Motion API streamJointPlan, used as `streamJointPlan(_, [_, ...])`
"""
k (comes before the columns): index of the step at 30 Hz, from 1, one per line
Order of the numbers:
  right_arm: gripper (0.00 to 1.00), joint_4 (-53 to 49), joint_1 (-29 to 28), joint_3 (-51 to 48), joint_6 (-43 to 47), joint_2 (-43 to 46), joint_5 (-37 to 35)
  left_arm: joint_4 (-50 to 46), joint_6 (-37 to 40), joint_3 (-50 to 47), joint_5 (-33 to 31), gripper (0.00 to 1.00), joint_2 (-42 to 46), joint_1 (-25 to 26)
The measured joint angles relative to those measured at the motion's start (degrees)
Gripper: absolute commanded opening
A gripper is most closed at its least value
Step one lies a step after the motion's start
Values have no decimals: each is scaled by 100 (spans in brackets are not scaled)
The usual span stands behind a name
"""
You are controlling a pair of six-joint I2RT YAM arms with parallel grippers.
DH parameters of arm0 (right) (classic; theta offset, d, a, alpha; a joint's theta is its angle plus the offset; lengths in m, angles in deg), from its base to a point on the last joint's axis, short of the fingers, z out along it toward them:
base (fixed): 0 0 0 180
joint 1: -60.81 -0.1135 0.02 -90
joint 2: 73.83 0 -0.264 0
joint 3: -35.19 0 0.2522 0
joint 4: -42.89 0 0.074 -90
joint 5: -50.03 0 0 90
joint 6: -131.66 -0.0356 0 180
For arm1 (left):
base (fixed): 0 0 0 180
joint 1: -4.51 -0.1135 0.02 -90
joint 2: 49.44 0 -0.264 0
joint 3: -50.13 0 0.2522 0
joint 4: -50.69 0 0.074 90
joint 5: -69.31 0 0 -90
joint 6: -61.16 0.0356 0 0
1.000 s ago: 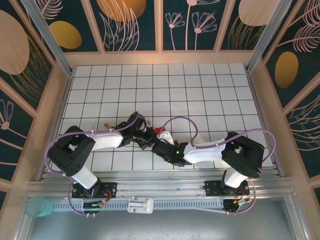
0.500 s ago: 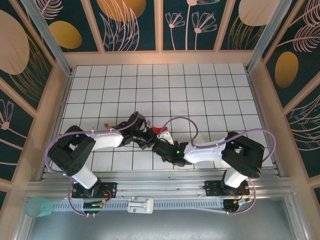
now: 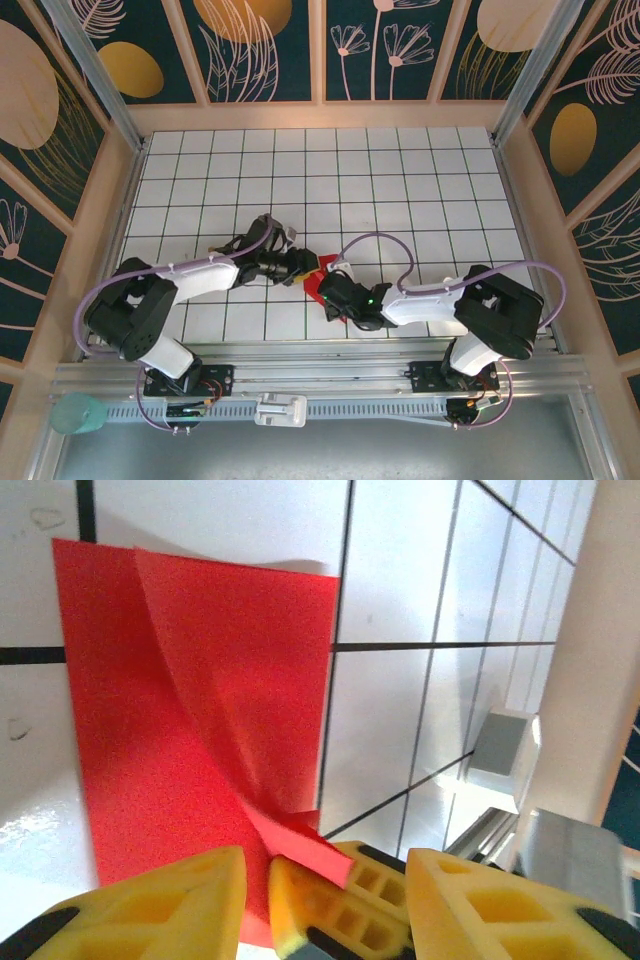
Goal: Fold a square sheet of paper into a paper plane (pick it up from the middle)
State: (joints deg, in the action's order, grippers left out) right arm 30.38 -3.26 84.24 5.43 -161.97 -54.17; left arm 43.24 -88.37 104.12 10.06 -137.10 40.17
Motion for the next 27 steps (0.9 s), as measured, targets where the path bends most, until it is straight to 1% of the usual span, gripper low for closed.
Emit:
streamJointPlan(8, [5, 761, 267, -428, -334, 155, 586, 553, -223, -732, 31, 44, 284, 0])
streamJointPlan(13, [6, 1154, 400, -610, -476, 175, 894, 614, -221, -811, 31, 41, 422, 2])
streamJointPlan(17, [7, 1329, 431, -686, -531, 175, 1025, 763, -219, -809, 63, 36, 448, 57])
streamJointPlan(19, [7, 1405, 457, -719, -590, 175, 1108, 811, -216, -804, 101, 32, 437, 131])
streamJointPlan(21, [8, 1499, 483, -769, -634, 175, 1169, 883, -208, -767, 181, 26, 369, 208])
streamJointPlan(23, [8, 1547, 485, -787, -658, 175, 1196, 979, -219, -715, 238, 23, 262, 264])
streamJointPlan(27, [8, 1591, 485, -804, -732, 173, 1259, 1233, -264, -579, 389, 20, 22, 304])
